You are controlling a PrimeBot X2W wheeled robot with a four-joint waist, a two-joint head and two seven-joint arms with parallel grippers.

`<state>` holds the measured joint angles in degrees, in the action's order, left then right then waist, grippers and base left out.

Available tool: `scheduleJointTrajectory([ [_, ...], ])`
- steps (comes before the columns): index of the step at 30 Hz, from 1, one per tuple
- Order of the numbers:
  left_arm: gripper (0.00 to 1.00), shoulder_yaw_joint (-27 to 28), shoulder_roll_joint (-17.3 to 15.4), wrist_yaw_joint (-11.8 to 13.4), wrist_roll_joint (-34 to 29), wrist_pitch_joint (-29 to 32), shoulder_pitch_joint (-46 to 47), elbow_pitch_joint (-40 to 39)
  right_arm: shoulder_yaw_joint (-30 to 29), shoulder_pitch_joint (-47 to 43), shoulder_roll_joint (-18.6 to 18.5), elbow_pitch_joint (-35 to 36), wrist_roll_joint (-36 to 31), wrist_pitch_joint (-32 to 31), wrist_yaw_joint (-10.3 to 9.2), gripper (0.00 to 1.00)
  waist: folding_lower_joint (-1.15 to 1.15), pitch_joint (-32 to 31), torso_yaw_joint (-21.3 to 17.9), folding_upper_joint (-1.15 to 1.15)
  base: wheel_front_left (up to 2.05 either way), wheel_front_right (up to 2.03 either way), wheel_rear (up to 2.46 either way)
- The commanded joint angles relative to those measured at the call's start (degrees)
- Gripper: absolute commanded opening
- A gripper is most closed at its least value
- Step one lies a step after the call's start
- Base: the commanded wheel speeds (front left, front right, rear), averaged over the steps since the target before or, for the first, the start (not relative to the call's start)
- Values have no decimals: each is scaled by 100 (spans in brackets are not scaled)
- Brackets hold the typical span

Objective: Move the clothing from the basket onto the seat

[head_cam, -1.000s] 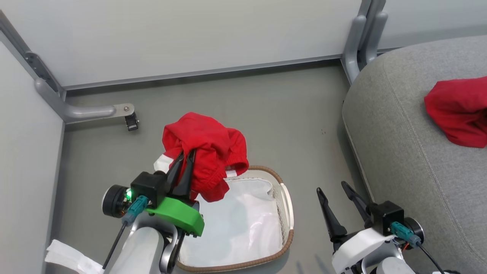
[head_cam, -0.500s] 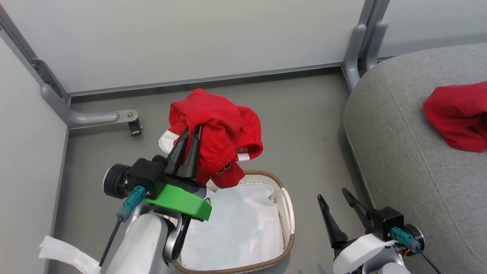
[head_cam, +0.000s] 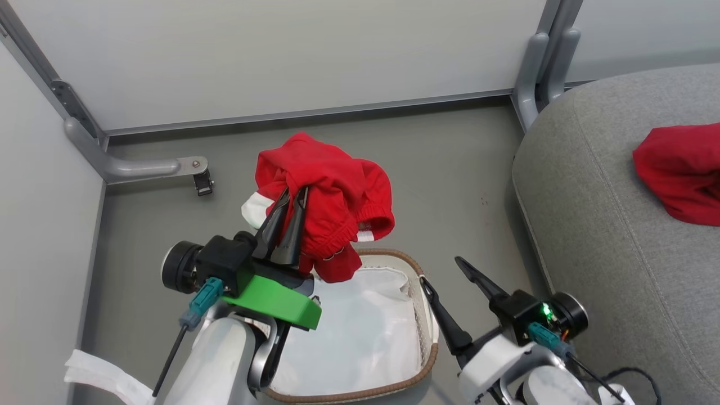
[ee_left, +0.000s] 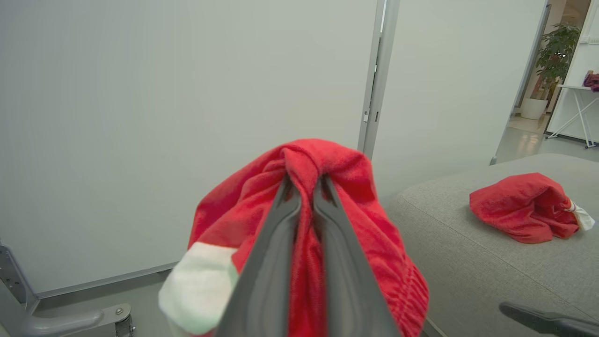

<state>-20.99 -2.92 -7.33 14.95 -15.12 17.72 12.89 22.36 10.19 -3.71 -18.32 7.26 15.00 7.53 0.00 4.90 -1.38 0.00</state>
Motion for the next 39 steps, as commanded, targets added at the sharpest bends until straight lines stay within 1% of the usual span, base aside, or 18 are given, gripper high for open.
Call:
scheduleJointTrajectory([
  [1, 0, -27, -4, -27, 64, -4, -40, -26, 86, 166, -56, 9, -43, 27, -8, 100, 0, 25, 2, 0, 0, 0, 0],
  [11, 0, -238, -5, -22, 180, -4, 20, 36, 1208, 1244, -114, -313, -245, 26, -8, 100, 0, 118, 37, 0, 0, 0, 0],
  [18, 0, -394, -5, -23, 293, -4, 73, 80, 1297, 1692, 8, -620, -390, 27, -7, 100, 0, 150, 78, 0, 0, 0, 0],
  [26, 0, -607, -4, -22, 400, -4, 153, 83, 1464, 2032, 63, -904, -527, 27, -8, 100, 0, 214, 162, 0, 0, 0, 0],
  [32, 0, -938, -7, -22, 520, -4, 215, 69, 1526, 2236, 66, -961, -410, 27, -7, 100, 0, 271, 290, 0, 0, 0, 0],
  [36, 0, -1087, -6, -22, 612, -4, 246, 92, 1550, 2261, 64, -1136, -301, 26, -8, 100, 0, 282, 369, 0, 0, 0, 0],
  [38, 0, -1134, -6, -22, 622, -4, 253, 122, 1540, 2284, 66, -1181, -220, 27, -8, 0, 0, 287, 398, 0, 0, 0, 0],
  [39, 0, -1139, -6, -22, 626, -4, 257, 136, 1537, 2288, 66, -1188, -189, 26, -8, 0, 0, 289, 405, 0, 0, 0, 0],
])
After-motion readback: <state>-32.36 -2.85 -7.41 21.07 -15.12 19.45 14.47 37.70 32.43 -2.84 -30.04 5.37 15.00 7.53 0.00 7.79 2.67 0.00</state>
